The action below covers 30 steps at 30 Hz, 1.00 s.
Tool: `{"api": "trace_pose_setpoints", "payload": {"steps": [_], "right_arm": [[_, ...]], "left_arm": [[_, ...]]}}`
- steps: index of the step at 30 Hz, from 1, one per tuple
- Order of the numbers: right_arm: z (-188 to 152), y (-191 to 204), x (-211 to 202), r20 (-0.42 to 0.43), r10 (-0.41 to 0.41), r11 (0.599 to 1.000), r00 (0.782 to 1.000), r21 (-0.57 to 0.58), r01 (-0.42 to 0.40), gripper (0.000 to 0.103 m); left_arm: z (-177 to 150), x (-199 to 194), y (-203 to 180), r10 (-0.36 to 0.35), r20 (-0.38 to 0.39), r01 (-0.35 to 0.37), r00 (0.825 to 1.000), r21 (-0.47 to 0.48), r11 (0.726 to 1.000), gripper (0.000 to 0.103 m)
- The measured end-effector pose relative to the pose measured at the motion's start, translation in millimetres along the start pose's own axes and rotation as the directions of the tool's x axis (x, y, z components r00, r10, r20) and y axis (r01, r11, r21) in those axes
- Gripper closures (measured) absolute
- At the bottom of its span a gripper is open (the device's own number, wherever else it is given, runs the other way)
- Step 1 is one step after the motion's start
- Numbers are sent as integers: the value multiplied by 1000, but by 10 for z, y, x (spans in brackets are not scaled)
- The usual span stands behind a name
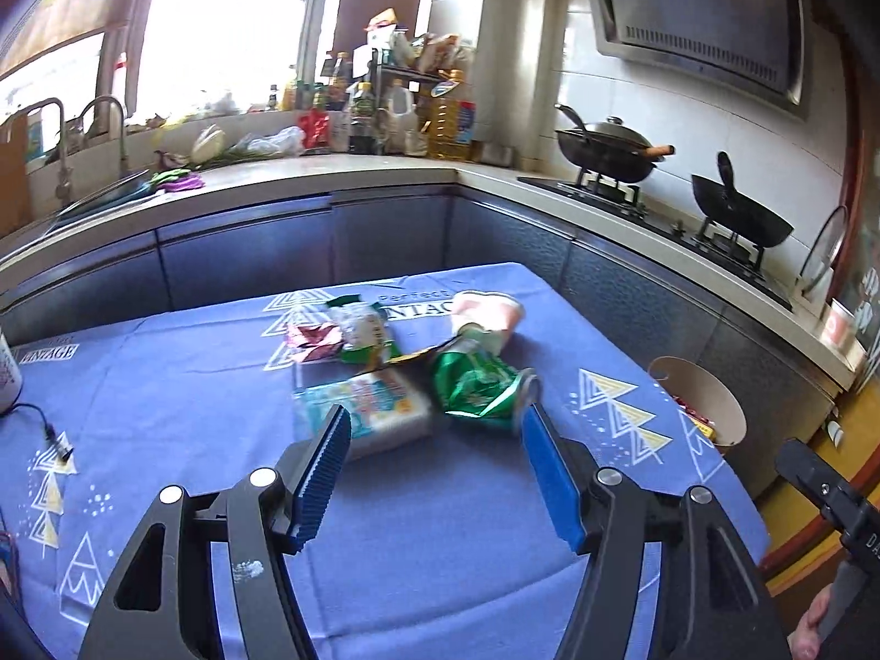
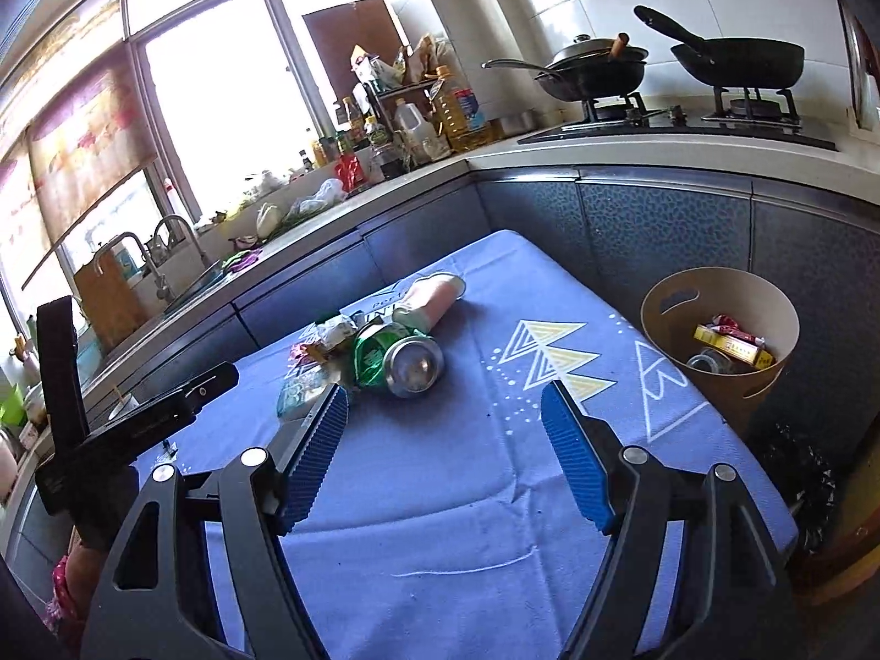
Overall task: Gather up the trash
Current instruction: 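Move both tools back from the bin toward the table, then bring both open grippers toward the remaining trash pile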
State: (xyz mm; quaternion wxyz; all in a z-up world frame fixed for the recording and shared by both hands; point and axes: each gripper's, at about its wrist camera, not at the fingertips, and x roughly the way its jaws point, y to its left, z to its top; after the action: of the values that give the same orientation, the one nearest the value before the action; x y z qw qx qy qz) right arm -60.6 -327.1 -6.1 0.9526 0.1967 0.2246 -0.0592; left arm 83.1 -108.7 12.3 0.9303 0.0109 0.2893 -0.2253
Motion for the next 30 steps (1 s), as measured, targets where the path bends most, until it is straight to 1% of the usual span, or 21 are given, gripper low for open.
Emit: {"api": "trace_pose_setpoints", "payload": {"steps": [4,9,17,23,30], "right_arm": [[-24,184,71,-23,28,999,999,-29,-29,31],[-52,403,198,-62,69,995,996,-63,-73,32],[-69,798,307,-94,141,981,985,-121,-152,35],[-82,939,354,-108,165,975,980,-131,-178,35],[-173,1029,442,-153,179,969,972,-145,-201,36]], "left_arm": [[-29,-43,237,40,8,-40,999,-30,999,38],[-58,-93,496,108,24,-107,994,-51,993,38],[-113,-141,843,195,26,-191,981,-90,977,38],[-166,-155,1004,222,17,-219,975,-110,970,38],[-220,-101,1110,232,-4,-231,973,-126,965,38]]}}
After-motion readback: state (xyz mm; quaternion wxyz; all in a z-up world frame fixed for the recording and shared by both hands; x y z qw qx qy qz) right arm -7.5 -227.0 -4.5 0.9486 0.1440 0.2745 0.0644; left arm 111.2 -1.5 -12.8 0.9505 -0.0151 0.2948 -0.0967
